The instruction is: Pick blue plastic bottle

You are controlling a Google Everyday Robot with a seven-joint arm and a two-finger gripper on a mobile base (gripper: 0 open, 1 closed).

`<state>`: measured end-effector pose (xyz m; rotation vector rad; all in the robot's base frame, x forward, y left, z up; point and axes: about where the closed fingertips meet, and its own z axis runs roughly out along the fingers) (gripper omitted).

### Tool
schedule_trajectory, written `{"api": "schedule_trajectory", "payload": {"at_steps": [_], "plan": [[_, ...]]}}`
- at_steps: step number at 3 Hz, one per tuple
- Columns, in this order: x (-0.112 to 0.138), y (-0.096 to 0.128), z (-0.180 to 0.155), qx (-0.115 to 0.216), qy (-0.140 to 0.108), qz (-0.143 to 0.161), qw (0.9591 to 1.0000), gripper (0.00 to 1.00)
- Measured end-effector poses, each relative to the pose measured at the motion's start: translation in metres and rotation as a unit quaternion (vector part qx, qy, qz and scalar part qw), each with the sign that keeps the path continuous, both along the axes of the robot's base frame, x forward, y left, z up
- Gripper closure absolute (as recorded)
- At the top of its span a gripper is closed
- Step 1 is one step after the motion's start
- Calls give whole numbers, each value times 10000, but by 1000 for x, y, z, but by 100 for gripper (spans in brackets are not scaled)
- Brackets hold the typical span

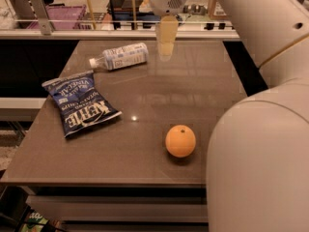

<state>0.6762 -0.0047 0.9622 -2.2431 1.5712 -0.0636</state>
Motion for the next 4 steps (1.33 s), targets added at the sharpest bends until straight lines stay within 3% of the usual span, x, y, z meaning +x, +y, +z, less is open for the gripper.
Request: {"api": "schedule_trajectory", "payload": {"at_steps": [1,4], "plan": [[14,12,-11,-31,81,169,9998,0],[46,49,-30,-299,166,209,9992,0]]}}
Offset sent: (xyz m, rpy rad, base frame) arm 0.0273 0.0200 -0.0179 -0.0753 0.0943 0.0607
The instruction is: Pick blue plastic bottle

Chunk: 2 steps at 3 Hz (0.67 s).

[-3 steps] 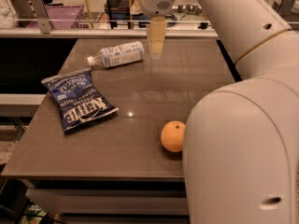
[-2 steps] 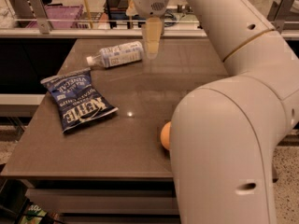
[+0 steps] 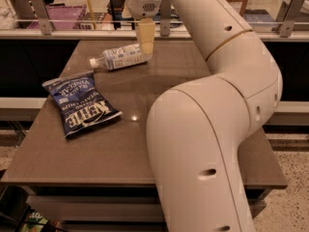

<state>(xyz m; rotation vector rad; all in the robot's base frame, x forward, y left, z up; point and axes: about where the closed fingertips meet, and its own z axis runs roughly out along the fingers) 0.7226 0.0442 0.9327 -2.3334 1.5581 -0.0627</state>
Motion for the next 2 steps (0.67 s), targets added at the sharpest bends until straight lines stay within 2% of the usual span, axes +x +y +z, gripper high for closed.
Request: {"api": "schedule_trajectory", "payload": {"at_steps": [2], "plan": [[14,23,-19,-40,113,3,9999,0]]}}
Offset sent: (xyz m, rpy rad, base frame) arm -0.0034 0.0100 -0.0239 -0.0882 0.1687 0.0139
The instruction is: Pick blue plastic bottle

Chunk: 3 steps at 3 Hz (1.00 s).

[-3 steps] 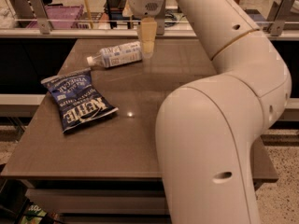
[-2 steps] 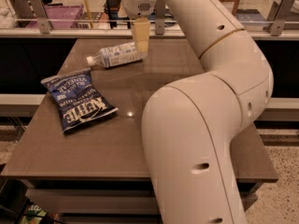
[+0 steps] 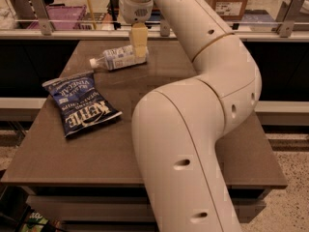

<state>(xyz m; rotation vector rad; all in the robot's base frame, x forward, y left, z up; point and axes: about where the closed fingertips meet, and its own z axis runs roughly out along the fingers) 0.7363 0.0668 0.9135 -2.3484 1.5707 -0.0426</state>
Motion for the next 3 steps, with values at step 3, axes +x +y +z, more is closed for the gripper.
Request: {"api": "schedule_trajectory", "payload": {"at_steps": [3], "plan": [[9,17,-47,-179,363,29,9992,0]]}}
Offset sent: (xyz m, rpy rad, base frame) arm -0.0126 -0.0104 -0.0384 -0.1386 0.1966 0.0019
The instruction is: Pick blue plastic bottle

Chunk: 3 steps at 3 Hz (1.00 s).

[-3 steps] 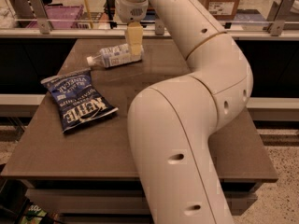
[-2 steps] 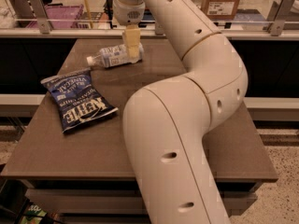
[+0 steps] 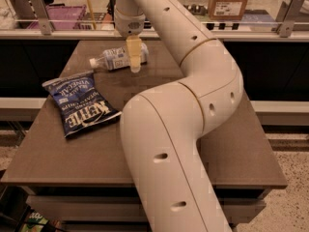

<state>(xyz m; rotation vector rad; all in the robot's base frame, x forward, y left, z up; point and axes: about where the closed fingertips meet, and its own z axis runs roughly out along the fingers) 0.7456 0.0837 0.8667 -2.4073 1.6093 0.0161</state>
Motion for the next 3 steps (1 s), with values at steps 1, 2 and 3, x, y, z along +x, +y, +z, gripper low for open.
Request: {"api": "schedule_trajectory", "payload": {"at_steps": [1,2,3], "plan": [[2,6,-14,8,114,62,9999,0],[4,11,-22,6,168,116,9998,0],[7,15,-28,-3,198,160,9997,0]]}}
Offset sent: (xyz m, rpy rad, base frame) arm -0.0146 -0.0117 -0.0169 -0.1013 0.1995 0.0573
